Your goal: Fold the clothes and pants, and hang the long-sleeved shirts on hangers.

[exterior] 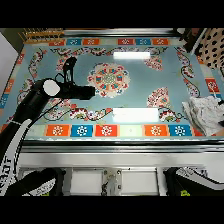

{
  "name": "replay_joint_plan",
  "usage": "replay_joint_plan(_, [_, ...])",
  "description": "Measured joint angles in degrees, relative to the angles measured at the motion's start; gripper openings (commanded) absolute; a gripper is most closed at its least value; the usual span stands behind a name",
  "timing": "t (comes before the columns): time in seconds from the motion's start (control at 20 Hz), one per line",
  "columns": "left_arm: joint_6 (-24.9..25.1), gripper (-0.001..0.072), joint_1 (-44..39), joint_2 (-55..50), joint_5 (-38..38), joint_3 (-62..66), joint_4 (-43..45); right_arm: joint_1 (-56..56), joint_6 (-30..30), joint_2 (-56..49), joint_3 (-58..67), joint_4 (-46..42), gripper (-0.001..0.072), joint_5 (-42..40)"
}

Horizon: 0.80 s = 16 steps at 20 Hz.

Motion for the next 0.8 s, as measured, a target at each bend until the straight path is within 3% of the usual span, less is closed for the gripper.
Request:
replay_joint_plan(0.15, [0.0,0.0008,0.0,0.0,-0.15,0.0,0.0,-0.57,2.69,5.11,-5.77,-5.16,0.0052,1.16])
replay_joint_plan(0.2, [0.0,0.0008,0.0,0.0,-0.22,0.0,0.0,-0.66,3.3,6.51,-7.28,-6.49,0.0205,1.79])
replay_joint_plan(0.25, [0.0,0.0008,0.0,0.0,-0.22,0.0,0.0,-0.72,3.74,7.8,-8.52,-7.72,0.0455,2.56])
replay_joint_plan(0.3, [0.0,0.0008,0.0,0.0,-0.24,0.0,0.0,-0.76,3.8,8.79,-9.44,-8.74,0.0644,3.5])
replay_joint_plan(0.65, [0.0,0.0008,0.0,0.0,-0.28,0.0,0.02,-0.87,4.09,14.64,-4.31,-20.61,0.0665,10.23])
replay_joint_plan(0.8, [0.02,0.0008,0.0,0.0,-0.28,0.0,0.02,2.34,1.53,20.57,-0.59,-18.47,0.0665,7.43])
